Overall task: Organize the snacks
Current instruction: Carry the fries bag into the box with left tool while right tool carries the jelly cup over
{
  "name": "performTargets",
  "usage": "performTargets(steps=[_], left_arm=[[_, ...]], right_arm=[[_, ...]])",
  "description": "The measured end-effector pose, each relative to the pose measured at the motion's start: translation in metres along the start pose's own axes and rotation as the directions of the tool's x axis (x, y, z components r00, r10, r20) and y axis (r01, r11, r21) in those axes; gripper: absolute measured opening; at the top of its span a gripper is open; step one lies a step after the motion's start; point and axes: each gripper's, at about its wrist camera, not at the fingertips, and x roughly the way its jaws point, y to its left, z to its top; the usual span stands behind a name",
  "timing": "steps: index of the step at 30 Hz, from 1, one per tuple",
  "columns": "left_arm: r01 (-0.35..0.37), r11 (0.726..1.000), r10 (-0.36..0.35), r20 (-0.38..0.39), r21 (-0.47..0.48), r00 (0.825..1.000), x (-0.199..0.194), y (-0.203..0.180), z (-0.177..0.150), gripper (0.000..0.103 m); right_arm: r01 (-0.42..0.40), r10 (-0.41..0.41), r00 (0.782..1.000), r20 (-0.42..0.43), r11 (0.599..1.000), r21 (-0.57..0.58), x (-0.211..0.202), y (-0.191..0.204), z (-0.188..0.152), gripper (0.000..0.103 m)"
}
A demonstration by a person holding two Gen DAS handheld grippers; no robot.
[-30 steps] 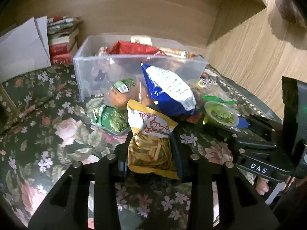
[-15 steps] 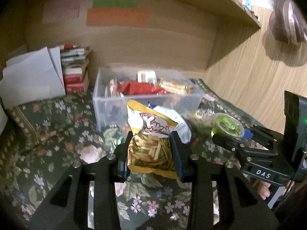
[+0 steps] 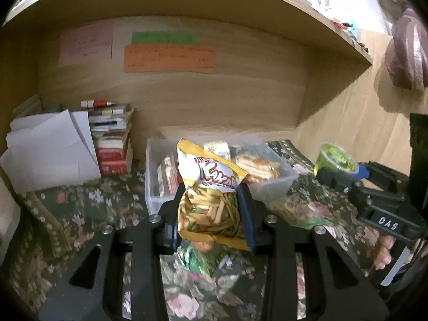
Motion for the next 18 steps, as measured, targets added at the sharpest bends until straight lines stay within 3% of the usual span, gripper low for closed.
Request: performTargets(steps=[9, 18], left_arm=[[-0.008, 1.0, 0.008, 0.005, -0.003, 1.0, 0.026, 0.013, 0.03, 0.036], [-0.033, 0.999, 0.032, -0.017, -0.008, 0.999, 0.063, 0.025, 0.049, 0.036]], right_arm=[[0.017, -0.017, 0.999, 0.028, 1.0, -0.018, 0.022, -0.006, 0.032, 0.044], [0.027, -0.027, 0.999, -0.036, 1.0, -0.012, 0.067, -0.022, 0.046, 0.044]])
